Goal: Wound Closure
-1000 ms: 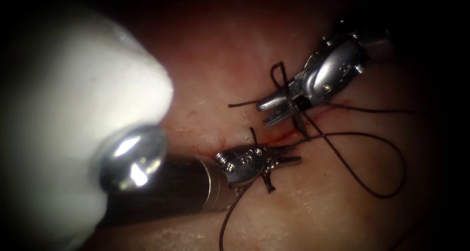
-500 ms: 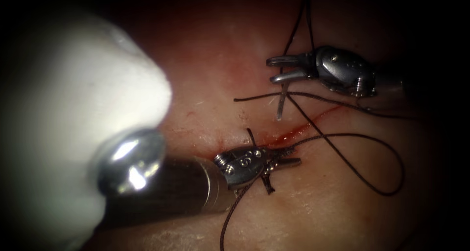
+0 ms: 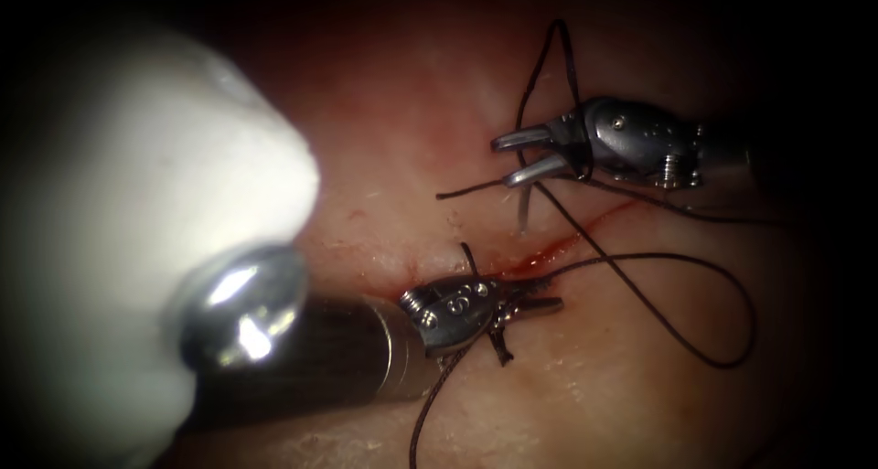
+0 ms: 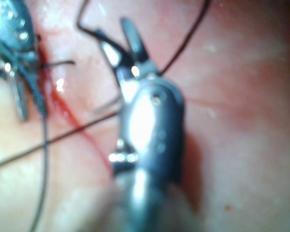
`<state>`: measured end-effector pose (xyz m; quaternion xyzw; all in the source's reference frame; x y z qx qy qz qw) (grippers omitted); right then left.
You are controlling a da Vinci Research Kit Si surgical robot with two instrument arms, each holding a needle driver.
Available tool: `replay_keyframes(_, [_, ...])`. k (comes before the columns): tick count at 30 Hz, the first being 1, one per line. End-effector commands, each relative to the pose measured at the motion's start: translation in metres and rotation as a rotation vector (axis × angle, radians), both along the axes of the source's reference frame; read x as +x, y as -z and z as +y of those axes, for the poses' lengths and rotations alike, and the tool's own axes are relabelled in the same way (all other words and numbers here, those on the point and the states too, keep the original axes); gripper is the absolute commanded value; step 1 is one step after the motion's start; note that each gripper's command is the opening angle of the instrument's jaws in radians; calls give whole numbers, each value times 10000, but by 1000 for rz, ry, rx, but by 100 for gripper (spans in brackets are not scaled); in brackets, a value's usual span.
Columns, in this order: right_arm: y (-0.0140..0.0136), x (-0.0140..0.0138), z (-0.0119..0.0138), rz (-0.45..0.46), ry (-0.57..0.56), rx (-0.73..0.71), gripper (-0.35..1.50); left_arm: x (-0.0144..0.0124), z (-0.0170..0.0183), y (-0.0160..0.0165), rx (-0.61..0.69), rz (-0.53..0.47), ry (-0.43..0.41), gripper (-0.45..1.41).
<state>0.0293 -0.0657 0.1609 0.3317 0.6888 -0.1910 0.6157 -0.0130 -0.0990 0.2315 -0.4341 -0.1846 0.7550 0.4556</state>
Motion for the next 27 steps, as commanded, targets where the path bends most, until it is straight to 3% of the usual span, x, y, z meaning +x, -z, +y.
replay_keyframes(1, [-5, 10, 1, -1, -4, 0, -35, -8, -11, -6, 2, -1, 1, 11])
replay_keyframes(11, [4, 18, 16, -91, 8, 33, -35, -18, -27, -20, 37, 48, -22, 9])
replay_keyframes(18, [-4, 22, -1, -134, 80, 67, -35, -22, -45, -35, 83, 101, -78, 11])
replay_keyframes(24, [-7, 27, -17, -177, 147, 184, -35, -19, -58, -48, 113, 162, -126, 11])
replay_keyframes(27, [-3, 27, -8, -213, 154, 294, -35, -12, -61, -50, 123, 172, -139, 11])
